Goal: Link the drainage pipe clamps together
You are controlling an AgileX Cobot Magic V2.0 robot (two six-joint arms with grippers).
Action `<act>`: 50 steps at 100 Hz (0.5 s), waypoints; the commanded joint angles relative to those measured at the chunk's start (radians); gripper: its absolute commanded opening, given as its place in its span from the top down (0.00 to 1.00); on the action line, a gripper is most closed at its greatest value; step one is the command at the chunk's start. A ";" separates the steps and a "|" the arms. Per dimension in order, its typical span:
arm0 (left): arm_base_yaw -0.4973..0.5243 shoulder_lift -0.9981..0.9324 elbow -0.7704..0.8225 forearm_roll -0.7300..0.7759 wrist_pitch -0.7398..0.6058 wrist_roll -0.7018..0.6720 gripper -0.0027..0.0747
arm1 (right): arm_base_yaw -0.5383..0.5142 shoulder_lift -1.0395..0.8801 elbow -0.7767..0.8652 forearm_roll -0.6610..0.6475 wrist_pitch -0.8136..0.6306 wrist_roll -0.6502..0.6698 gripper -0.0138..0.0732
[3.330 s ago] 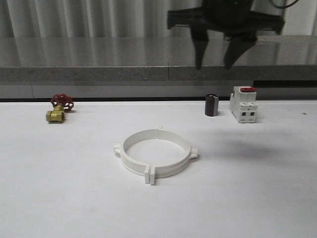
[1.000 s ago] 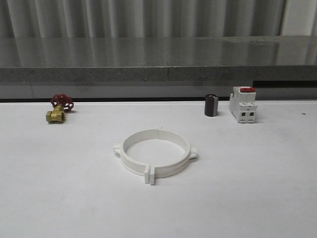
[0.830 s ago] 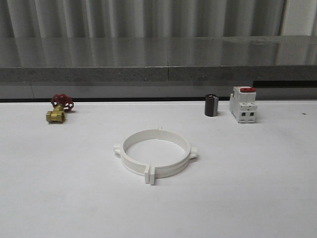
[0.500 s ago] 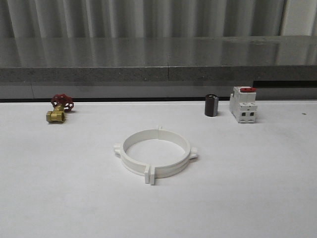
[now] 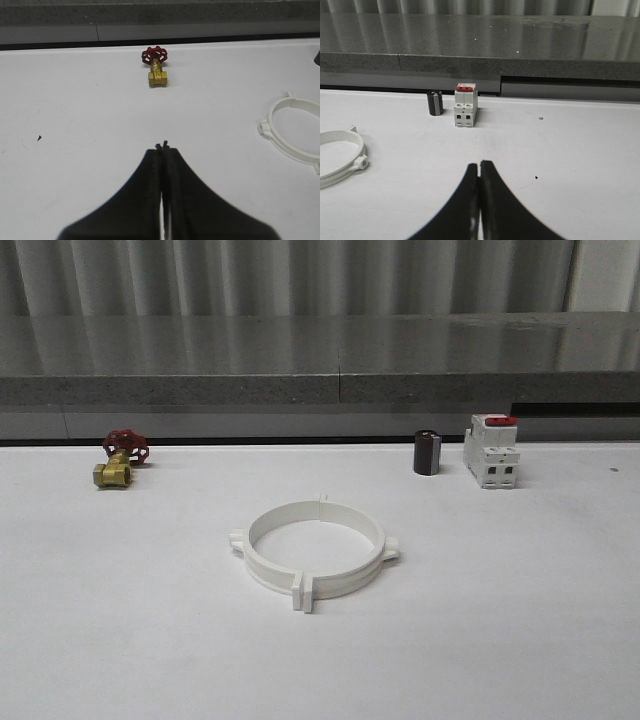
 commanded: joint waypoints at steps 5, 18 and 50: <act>0.001 0.000 -0.027 0.002 -0.072 -0.001 0.99 | 0.000 -0.020 -0.015 -0.008 -0.081 -0.013 0.92; 0.001 0.000 -0.027 0.002 -0.072 -0.001 0.99 | 0.000 -0.020 -0.015 -0.008 -0.081 -0.013 0.92; 0.001 0.000 -0.027 0.002 -0.072 -0.001 0.99 | 0.000 -0.020 -0.015 -0.008 -0.075 -0.013 0.92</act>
